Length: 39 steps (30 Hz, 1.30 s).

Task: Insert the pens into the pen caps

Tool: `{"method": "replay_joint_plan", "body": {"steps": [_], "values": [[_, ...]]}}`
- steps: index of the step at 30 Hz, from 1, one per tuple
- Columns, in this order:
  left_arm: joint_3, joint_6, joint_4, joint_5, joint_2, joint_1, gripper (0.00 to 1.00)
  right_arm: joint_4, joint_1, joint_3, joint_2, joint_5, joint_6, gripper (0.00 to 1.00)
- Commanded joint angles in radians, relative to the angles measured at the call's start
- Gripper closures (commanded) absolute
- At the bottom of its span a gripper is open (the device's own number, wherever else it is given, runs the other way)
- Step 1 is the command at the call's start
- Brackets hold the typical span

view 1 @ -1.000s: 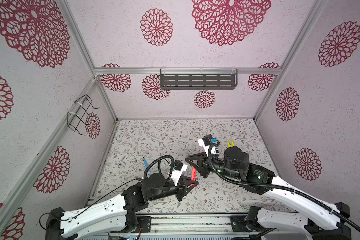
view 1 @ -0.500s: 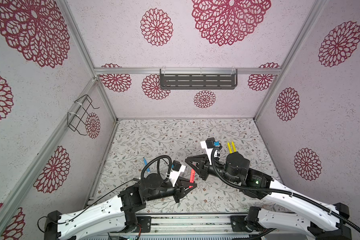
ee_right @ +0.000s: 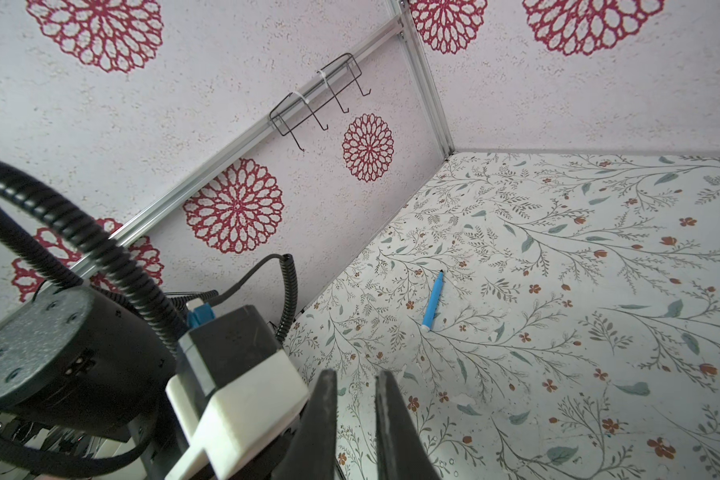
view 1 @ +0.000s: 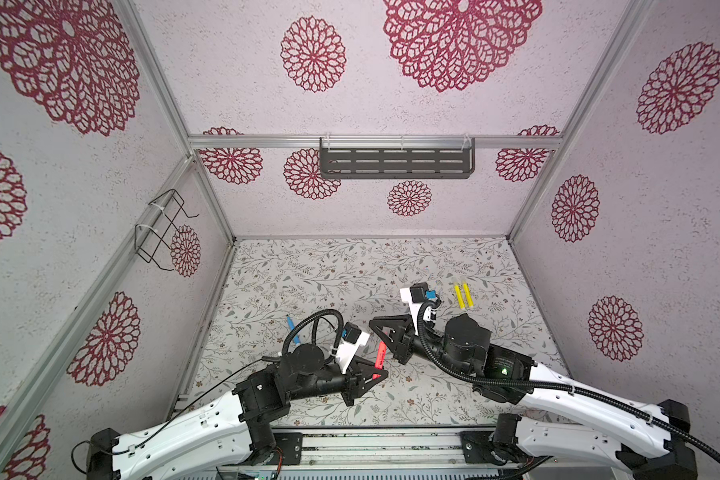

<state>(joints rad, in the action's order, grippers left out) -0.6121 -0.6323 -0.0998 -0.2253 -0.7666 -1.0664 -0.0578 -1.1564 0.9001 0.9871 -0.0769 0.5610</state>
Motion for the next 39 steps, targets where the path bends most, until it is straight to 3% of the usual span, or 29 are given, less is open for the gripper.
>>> {"method": "replay_joint_plan", "body": {"steps": [1, 39], "values": [[-0.065, -0.026, 0.290, 0.131, 0.067, 0.072, 1.00, 0.269, -0.084, -0.083, 0.028, 0.077, -0.005, 1.00], [-0.110, -0.050, 0.235, 0.065, 0.133, 0.264, 1.00, 0.216, -0.251, -0.182, 0.148, 0.066, 0.079, 1.00]]}}
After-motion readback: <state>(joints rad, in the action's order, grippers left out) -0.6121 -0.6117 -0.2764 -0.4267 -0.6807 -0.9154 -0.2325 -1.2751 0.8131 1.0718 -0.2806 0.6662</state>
